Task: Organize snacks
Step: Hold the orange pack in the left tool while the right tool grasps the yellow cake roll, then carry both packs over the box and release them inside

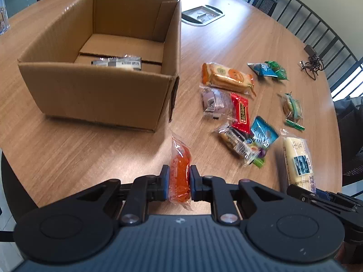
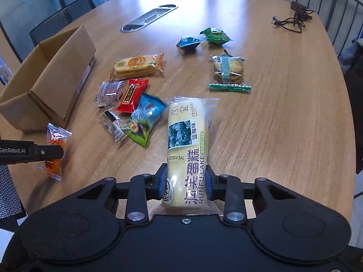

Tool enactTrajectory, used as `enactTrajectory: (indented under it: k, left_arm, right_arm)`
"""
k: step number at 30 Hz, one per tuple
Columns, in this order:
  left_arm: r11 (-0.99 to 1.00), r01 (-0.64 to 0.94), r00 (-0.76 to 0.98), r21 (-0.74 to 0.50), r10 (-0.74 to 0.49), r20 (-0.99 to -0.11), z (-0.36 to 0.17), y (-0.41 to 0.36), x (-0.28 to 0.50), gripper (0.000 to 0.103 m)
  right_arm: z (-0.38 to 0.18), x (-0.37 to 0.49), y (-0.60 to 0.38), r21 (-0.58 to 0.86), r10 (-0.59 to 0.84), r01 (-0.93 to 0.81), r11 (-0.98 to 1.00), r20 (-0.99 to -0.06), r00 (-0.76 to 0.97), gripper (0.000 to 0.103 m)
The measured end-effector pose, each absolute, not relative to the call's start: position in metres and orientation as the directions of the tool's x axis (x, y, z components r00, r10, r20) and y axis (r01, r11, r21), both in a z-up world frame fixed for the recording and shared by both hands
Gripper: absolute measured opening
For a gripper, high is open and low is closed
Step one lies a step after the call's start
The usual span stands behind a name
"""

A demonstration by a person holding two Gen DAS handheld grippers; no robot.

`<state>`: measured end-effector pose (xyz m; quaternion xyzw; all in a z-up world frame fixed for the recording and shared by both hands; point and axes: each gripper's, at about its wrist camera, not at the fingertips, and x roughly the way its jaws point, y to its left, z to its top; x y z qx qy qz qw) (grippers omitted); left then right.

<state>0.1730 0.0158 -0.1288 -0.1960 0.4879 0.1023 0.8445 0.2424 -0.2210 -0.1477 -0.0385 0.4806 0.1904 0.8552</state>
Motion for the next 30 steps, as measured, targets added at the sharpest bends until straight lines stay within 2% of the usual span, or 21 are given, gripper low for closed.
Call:
enactTrajectory:
  k: [8, 30]
  left_arm:
    - [0.903, -0.350, 0.539, -0.248, -0.022, -0.842, -0.111, 0.017, 0.170, 0.017]
    - [0.896, -0.335, 0.653, -0.291, -0.002, -0.757, -0.048, 0.049, 0.167, 0.017]
  right_arm:
    - [-0.121, 0.238, -0.230, 0.141, 0.310, -0.338, 0.931, -0.796, 0.521, 0.031]
    - [-0.060, 0.226, -0.188, 0.144, 0.395, -0.427, 0.893, -0.704, 0.590, 0.031]
